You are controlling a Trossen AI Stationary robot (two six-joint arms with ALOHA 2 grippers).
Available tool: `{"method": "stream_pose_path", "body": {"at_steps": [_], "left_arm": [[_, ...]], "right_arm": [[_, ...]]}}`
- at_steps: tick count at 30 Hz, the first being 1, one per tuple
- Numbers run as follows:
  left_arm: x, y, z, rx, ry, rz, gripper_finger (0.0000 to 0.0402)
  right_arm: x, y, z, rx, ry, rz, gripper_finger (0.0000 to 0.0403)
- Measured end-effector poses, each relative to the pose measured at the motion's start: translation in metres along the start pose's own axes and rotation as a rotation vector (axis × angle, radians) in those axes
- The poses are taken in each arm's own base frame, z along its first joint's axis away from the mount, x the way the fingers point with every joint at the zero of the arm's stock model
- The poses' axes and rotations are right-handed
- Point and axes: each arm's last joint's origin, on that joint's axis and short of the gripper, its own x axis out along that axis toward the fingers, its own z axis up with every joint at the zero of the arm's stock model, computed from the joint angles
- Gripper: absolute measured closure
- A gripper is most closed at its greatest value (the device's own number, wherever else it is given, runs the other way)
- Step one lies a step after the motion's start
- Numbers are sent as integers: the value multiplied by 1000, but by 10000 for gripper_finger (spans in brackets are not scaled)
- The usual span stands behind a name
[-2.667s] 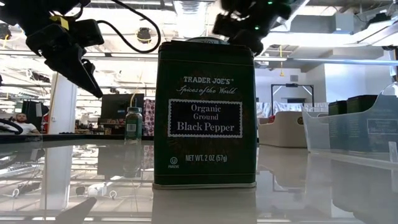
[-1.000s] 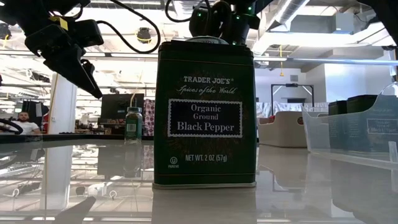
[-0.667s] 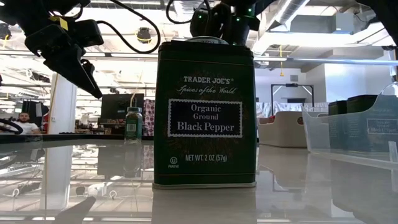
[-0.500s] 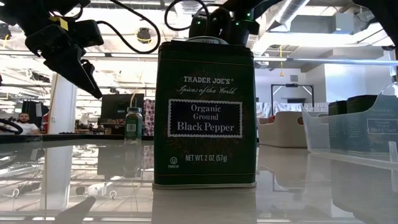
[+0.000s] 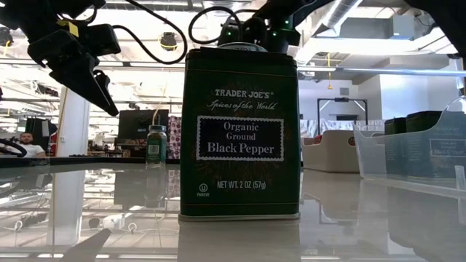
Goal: Sort spices by type
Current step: Put the center red seasoning can into the gray bin
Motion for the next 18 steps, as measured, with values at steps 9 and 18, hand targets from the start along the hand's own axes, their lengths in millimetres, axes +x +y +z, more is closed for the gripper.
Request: {"method": "stream_pose_path", "body": {"at_steps": [9,18], "left_arm": [[0,0,0,0,0,0,130],[0,0,-1,2,7,2,130]], "right_arm": [[-29,-14,13,3,-26,-100,117],[-33,-4,10,232,29,-77,117]]}}
